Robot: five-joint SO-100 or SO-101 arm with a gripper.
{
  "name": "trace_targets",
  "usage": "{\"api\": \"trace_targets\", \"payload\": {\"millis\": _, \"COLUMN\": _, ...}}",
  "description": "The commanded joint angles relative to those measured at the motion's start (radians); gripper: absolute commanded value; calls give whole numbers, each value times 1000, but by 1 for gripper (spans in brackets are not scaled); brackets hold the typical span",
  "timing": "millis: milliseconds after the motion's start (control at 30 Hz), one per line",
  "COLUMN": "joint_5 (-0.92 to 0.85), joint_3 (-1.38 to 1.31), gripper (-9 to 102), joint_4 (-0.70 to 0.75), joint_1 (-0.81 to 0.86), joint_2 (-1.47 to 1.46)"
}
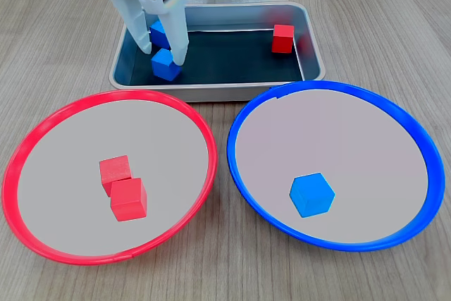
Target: Move six blocks tray to matching dishes
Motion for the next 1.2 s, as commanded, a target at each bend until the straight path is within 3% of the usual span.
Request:
{"api": "trace_targets", "payload": {"millis": 0, "joint_5": -20, "joint_3": 2, "gripper": 15, "joint_4": -28, "joint_1": -2, "joint_2": -5}}
{"api": "trace_targets", "payload": {"millis": 267, "joint_5": -77, "joint_3": 14, "gripper": 2, "joint_4": -58, "joint_1": -18, "joint_2": -32}}
{"api": "trace_targets", "payload": {"millis": 333, "joint_5": -49, "joint_3": -26, "gripper": 2, "joint_4": 26, "joint_1": -44, "joint_2": -20}}
{"api": "trace_targets", "payload": {"millis": 433, "joint_5": 84, "joint_3": -160, "gripper": 2, "joint_4": 268, "joint_1": -153, "joint_2": 18}}
{"api": "trace_targets", "payload": {"millis": 500, "joint_5": 239, "joint_3": -279, "gripper": 2, "joint_4": 417, "joint_1": -256, "joint_2": 34}}
{"api": "trace_targets", "payload": {"millis": 567, "joint_5": 439, "joint_3": -388, "gripper": 2, "joint_4": 466, "joint_1": -370, "joint_2": 38}}
{"api": "trace_targets", "payload": {"millis": 700, "joint_5": 790, "joint_3": -492, "gripper": 2, "joint_4": 230, "joint_1": -534, "joint_2": 15}}
{"api": "trace_targets", "payload": {"millis": 800, "joint_5": 884, "joint_3": -491, "gripper": 5, "joint_4": 3, "joint_1": -569, "joint_2": 6}}
{"api": "trace_targets", "payload": {"millis": 900, "joint_5": 933, "joint_3": -454, "gripper": 18, "joint_4": -97, "joint_1": -557, "joint_2": 6}}
{"api": "trace_targets", "payload": {"millis": 1067, "joint_5": 857, "joint_3": -420, "gripper": 31, "joint_4": -107, "joint_1": -535, "joint_2": 5}}
{"api": "trace_targets", "payload": {"millis": 1133, "joint_5": 735, "joint_3": -393, "gripper": 31, "joint_4": -37, "joint_1": -538, "joint_2": 20}}
{"api": "trace_targets", "payload": {"millis": 1167, "joint_5": 772, "joint_3": -390, "gripper": 35, "joint_4": 26, "joint_1": -526, "joint_2": 40}}
